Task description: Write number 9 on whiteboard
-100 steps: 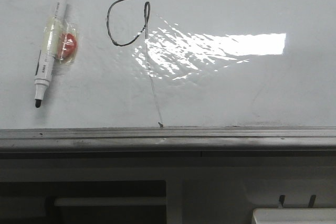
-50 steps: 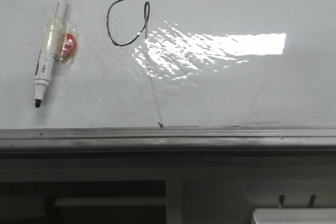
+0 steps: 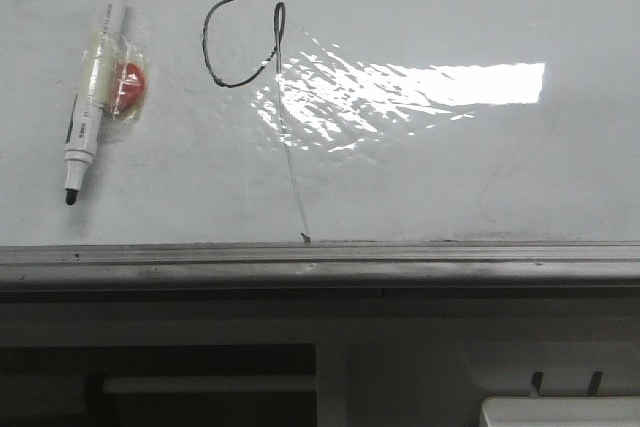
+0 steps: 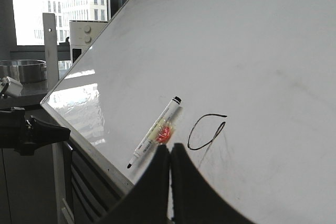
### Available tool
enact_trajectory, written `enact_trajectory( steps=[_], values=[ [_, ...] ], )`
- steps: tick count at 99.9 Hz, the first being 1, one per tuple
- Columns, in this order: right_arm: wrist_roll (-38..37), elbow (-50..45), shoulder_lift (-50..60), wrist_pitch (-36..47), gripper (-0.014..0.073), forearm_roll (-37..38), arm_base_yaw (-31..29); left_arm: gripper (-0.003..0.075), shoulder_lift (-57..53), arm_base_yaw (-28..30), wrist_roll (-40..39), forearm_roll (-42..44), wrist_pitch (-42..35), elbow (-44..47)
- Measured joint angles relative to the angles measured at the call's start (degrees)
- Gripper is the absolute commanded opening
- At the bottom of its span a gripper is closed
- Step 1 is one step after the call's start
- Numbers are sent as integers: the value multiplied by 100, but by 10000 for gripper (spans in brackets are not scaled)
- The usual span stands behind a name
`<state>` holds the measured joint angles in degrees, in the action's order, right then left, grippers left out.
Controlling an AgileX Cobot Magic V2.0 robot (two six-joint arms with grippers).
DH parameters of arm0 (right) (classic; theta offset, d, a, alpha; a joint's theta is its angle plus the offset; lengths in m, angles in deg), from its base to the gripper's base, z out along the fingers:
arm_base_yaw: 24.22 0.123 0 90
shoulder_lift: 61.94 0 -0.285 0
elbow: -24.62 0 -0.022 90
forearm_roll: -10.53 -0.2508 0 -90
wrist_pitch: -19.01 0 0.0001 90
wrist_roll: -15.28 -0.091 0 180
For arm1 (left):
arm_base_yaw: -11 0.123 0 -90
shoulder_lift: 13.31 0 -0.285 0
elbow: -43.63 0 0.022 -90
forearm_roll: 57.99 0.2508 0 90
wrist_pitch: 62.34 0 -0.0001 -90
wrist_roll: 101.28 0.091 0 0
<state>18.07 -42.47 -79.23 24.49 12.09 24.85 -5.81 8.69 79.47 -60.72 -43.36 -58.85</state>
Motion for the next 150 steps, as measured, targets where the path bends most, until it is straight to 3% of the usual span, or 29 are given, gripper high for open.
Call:
enact_trajectory(
  steps=[76,95,109,135,150],
  values=[
    [0,-235,0,215,-71,66,-232,-20,0,0,0,0,0,0],
    [11,-1043,0,2179,-71,90,-1172,-20,0,0,0,0,0,0],
    [11,-1076,14,3251,-71,160,-1956,-20,0,0,0,0,0,0],
    [-237,-1076,14,3446,-71,171,-3705,-20,0,0,0,0,0,0],
    [-603,-1076,100,2753,-71,182,-4731,-20,0,0,0,0,0,0]
  ],
)
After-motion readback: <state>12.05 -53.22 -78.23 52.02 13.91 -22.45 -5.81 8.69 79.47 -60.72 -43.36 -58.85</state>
